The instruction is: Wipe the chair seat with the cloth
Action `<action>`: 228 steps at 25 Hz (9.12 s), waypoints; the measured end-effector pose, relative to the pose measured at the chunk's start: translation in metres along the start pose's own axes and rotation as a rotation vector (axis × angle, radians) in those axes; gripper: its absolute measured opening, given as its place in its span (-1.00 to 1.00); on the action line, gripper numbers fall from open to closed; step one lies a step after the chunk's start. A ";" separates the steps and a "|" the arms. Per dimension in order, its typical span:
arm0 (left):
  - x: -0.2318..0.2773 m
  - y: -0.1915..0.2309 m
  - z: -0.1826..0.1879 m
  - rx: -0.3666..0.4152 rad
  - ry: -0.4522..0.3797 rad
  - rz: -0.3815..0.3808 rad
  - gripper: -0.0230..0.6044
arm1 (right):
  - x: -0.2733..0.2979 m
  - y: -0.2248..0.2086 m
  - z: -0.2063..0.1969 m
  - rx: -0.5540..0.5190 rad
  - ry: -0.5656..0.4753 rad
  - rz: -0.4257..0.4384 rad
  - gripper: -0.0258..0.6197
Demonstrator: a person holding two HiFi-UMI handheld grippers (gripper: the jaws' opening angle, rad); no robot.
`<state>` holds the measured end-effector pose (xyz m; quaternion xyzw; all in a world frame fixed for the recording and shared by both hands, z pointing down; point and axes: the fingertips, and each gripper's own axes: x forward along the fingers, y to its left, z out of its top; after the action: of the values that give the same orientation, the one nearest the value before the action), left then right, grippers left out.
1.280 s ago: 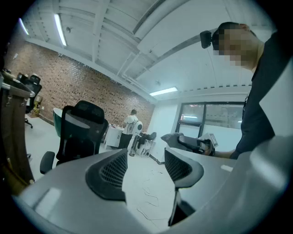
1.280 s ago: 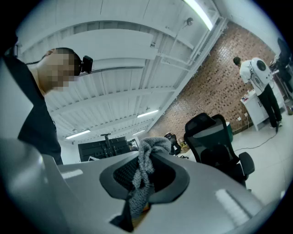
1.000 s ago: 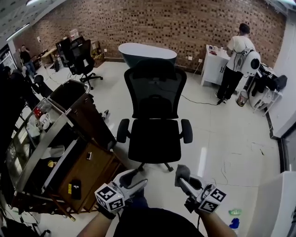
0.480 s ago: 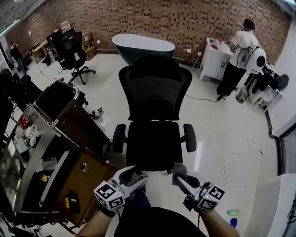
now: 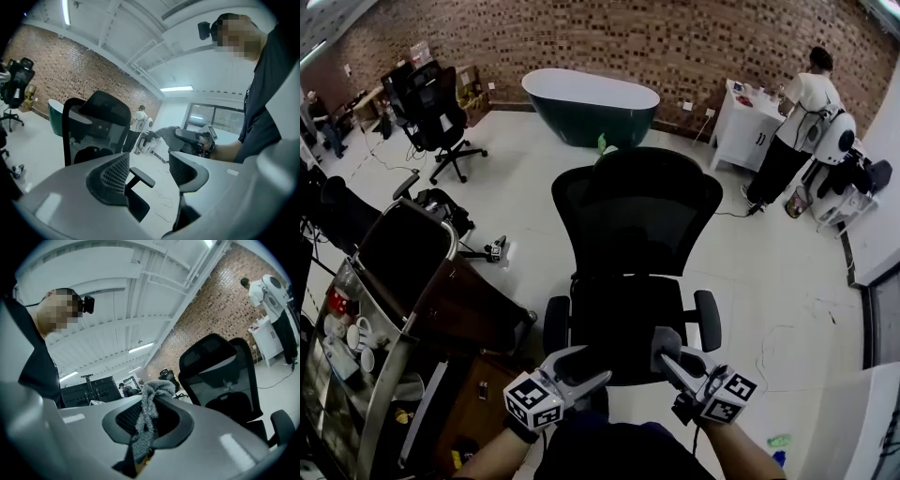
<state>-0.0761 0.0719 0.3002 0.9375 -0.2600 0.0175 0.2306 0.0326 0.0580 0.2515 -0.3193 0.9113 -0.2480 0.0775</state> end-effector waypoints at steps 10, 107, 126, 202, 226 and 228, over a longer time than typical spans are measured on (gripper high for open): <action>0.031 0.094 0.003 -0.040 0.034 0.042 0.05 | 0.100 -0.062 -0.008 0.008 0.109 0.050 -0.77; 0.128 0.252 -0.199 -0.256 0.137 0.176 0.12 | 0.134 -0.477 -0.459 -0.328 1.148 -0.323 -0.78; 0.131 0.225 -0.205 -0.243 0.157 0.148 0.12 | 0.120 -0.448 -0.390 -0.241 0.930 -0.347 -0.78; 0.134 0.179 -0.259 -0.320 0.270 0.128 0.12 | -0.021 -0.340 -0.535 -0.284 1.212 -0.106 -0.78; 0.143 0.154 -0.198 -0.281 0.253 0.165 0.12 | -0.065 -0.362 -0.360 -0.054 0.865 -0.399 -0.78; 0.136 0.149 -0.181 -0.269 0.229 0.181 0.12 | -0.052 -0.345 -0.327 -0.051 0.789 -0.365 -0.78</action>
<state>-0.0161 -0.0265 0.5454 0.8630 -0.3153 0.1100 0.3792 0.1629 -0.0100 0.7065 -0.3575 0.8056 -0.3382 -0.3299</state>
